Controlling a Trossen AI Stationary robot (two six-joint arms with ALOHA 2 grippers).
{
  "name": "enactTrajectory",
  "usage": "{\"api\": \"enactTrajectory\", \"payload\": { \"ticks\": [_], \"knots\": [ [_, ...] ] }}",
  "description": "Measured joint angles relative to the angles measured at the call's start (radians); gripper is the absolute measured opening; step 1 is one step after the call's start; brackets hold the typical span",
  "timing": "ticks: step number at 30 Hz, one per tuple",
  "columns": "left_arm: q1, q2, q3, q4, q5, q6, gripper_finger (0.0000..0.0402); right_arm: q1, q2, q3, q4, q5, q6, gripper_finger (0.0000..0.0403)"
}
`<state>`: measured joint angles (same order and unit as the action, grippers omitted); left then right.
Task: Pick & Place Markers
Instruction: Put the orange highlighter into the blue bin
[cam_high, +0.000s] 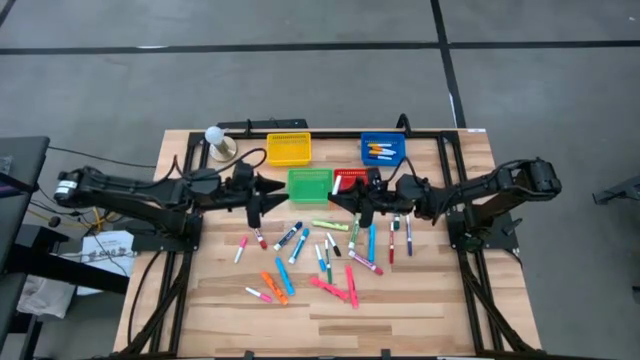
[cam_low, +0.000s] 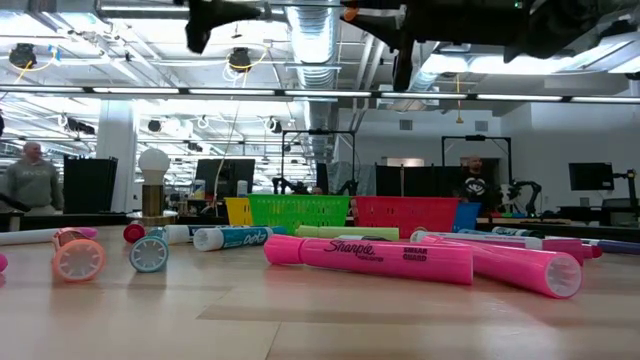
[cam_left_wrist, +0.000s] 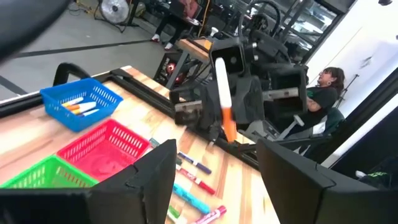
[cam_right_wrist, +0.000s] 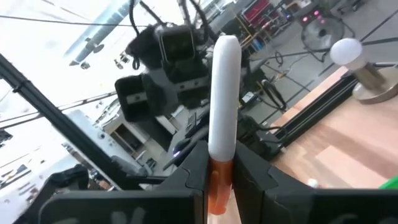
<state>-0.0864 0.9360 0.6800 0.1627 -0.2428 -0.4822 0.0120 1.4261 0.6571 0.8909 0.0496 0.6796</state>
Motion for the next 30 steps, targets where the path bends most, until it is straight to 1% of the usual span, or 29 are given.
{"api": "enactTrajectory", "payload": {
  "ticks": [4, 9, 12, 14, 16, 18, 24, 27, 30],
  "knots": [
    [0.0, -0.055, -0.08, 0.024, 0.0, -0.001, 0.0223, -0.038, 0.0, 0.0, 0.0, 0.006, -0.007, 0.0033],
    [0.0, -0.111, -0.145, 0.037, 0.0, 0.003, 0.0223, -0.111, 0.0, 0.0, -0.012, 0.002, -0.009, 0.0033],
    [0.001, -0.139, -0.176, 0.041, 0.0, 0.011, 0.0223, -0.174, 0.0, 0.013, -0.087, -0.007, -0.01, 0.0033],
    [0.002, -0.154, -0.198, 0.041, -0.002, 0.012, 0.0222, -0.213, 0.0, 0.05, -0.157, -0.022, -0.012, 0.0033],
    [0.003, -0.168, -0.219, 0.04, -0.004, 0.013, 0.0221, -0.246, 0.0, 0.104, -0.274, -0.026, -0.031, 0.0033],
    [0.003, -0.177, -0.235, 0.041, -0.003, 0.015, 0.0222, -0.274, 0.0, 0.179, -0.442, -0.028, -0.063, 0.0033],
    [0.003, -0.184, -0.267, 0.042, -0.004, 0.015, 0.0222, -0.352, 0.0, 0.466, -1.051, -0.019, -0.226, 0.0035],
    [0.003, -0.184, -0.276, 0.04, -0.022, 0.015, 0.0221, -0.398, 0.0, 0.586, -1.298, 0.025, -0.296, 0.0034],
    [0.003, -0.184, -0.285, 0.039, -0.045, 0.016, 0.0222, -0.449, 0.0, 0.674, -1.502, 0.068, -0.354, 0.0034]
  ]
}}
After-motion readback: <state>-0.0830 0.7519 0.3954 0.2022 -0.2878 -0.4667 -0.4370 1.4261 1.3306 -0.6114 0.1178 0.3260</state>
